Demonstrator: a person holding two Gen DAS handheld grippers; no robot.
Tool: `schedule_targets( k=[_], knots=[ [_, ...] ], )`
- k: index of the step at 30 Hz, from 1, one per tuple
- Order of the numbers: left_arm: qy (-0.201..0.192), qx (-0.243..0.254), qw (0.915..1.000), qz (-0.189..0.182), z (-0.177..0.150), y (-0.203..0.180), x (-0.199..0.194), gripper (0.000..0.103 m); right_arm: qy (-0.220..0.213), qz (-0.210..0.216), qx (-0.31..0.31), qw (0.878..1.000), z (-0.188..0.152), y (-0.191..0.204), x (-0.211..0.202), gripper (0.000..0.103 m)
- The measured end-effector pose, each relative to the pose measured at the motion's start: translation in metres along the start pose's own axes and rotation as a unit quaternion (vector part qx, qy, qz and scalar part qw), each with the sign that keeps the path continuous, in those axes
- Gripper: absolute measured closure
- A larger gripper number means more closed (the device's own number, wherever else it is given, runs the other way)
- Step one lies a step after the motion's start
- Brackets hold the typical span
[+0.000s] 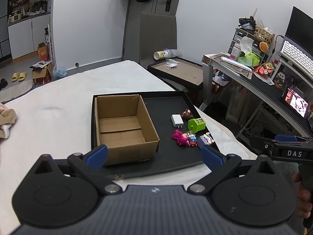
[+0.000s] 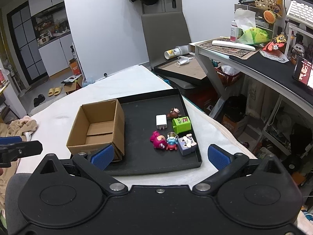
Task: Organize rigid objects
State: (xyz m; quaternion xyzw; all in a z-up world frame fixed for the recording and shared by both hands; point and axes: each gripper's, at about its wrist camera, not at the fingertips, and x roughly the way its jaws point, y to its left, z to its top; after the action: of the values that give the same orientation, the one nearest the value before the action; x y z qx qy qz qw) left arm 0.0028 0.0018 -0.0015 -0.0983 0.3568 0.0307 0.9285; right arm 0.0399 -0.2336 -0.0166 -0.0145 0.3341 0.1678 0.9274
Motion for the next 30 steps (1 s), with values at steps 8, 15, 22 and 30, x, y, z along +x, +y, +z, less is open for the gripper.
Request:
schedule_targets(
  k=[8,15,22,30],
  knots=[
    [0.01,-0.012,0.9999,0.002,0.01,0.011,0.012,0.002,0.016,-0.004,-0.001,1.0,0.009,-0.002,0.017,0.0],
    [0.021,-0.03,0.9993,0.009,0.019,0.025,0.029,0.002,0.032,-0.007,0.0,0.999,0.016,-0.006,0.034,0.0],
    [0.032,-0.042,0.9984,0.022,0.025,0.039,0.045,0.002,0.049,-0.011,0.004,0.999,0.022,-0.01,0.054,0.0],
    [0.053,-0.067,0.9959,0.03,0.028,0.058,0.071,0.003,0.071,-0.003,0.002,0.997,0.028,-0.011,0.083,0.0]
  ],
)
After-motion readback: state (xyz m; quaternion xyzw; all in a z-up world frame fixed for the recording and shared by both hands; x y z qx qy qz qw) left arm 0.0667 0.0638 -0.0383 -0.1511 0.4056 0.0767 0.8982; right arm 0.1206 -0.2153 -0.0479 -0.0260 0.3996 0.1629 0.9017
